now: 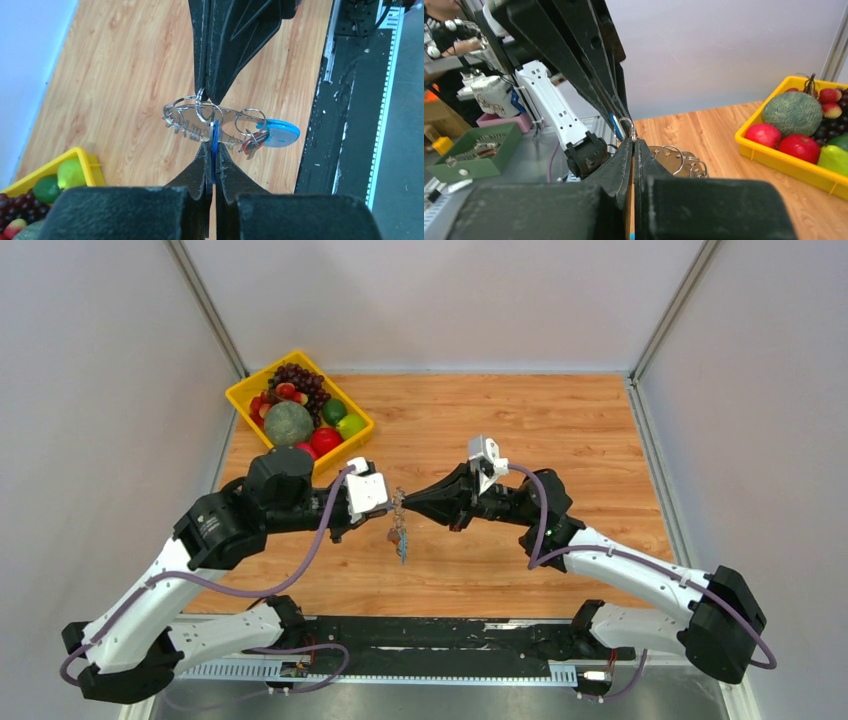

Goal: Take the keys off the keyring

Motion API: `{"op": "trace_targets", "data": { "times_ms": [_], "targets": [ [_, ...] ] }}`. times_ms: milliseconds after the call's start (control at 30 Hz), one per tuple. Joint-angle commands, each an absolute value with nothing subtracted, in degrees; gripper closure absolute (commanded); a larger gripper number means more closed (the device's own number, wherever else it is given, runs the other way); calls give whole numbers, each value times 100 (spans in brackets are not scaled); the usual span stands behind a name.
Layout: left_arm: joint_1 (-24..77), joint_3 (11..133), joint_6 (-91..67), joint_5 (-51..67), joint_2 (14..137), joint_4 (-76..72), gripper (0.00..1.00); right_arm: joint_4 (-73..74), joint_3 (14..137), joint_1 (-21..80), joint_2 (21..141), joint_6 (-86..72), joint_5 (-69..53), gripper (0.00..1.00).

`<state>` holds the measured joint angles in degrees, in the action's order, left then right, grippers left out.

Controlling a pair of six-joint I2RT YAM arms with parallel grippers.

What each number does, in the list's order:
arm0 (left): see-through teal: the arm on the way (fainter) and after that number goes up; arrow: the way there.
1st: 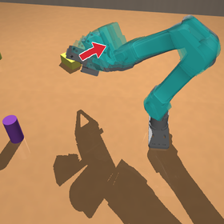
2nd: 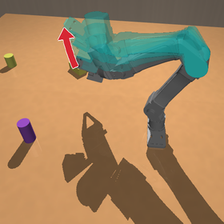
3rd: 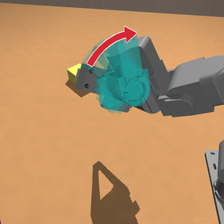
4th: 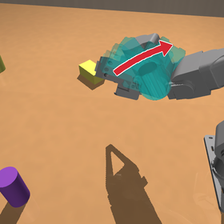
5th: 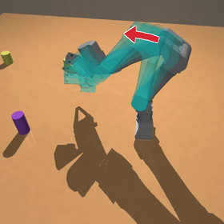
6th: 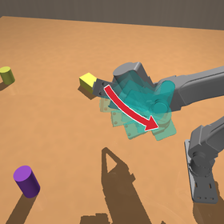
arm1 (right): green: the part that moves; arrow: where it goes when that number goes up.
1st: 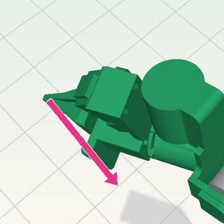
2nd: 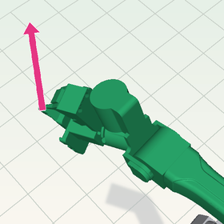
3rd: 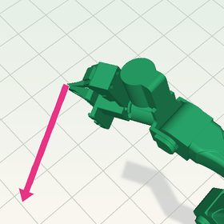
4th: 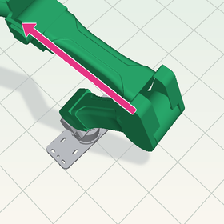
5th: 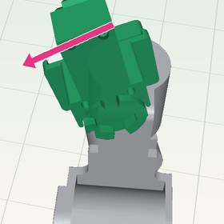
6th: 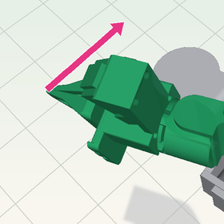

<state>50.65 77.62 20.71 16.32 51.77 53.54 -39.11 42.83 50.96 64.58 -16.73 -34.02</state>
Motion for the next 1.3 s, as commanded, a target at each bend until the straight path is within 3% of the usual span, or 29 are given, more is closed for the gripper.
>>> {"op": "trace_targets", "data": {
  "times_ms": [0, 300, 633, 933, 1167, 1267],
  "targets": [
    [5096, 7453, 2063, 1577, 5231, 4953, 100, -5215, 4151, 5105, 6486, -2656, -3112, 100],
    [5096, 7005, 1860, 1652, 5532, 4574, 100, -5830, 3762, 5103, 6198, -2785, -2470, 100],
    [5098, 6846, 1410, 1769, 5639, 4033, 100, -4160, 3717, 5102, 5637, -1919, -1563, 100],
    [5090, 7223, 1310, 611, 5654, 4172, 100, -4383, 3144, 5103, 5261, -1929, -1429, 100],
    [5044, 7155, 440, -977, 6028, 4274, 100, -3766, 2993, 5104, 4697, -1680, -310, 100],
    [4719, 7104, -35, -1014, 6349, 4248, 100, -3284, 3000, 5105, 4496, -1580, 308, 100]
  ]
}}
